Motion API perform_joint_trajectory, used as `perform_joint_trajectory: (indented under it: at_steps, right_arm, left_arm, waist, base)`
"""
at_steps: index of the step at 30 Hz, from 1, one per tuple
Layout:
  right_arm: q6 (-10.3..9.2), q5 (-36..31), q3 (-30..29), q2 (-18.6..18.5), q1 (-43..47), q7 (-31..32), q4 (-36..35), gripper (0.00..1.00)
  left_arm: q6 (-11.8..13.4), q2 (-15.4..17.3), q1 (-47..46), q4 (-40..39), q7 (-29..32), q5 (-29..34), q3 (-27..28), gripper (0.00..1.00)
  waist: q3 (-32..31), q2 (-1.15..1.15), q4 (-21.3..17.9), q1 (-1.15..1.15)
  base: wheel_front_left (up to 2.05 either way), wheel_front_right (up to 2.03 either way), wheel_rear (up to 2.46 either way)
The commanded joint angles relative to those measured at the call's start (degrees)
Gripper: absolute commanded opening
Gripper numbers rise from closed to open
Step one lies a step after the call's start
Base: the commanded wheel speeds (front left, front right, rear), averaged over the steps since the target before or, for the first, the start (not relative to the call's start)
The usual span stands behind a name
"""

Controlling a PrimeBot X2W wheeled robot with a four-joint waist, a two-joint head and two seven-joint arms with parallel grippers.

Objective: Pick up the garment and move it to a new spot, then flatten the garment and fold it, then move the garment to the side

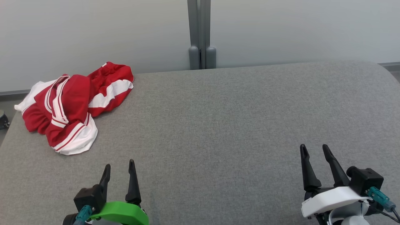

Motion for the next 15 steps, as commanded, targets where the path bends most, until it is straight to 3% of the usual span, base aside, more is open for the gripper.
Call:
perform_joint_trajectory:
  at_steps: [1, 15]
  right_arm:
    - [0.02, -1.58, 0.19, -0.31, -0.80, -0.53, 0.00, 1.00]
    - [0.02, -8.05, 0.77, -0.36, -0.68, -2.06, 0.72, 1.00]
  left_arm:
    - [0.39, 0.44, 0.55, 0.07, -0.46, 1.30, -0.29, 1.00]
    - [0.92, 0.49, 1.58, 1.03, -2.03, 5.96, -1.13, 1.00]
  waist:
    - [-0.07, 0.00, 0.03, 0.00]
    - [-0.93, 0.00, 0.19, 0.00]
  base:
    - [0.00, 0.00, 0.00]
    - [0.00, 0.00, 0.00]
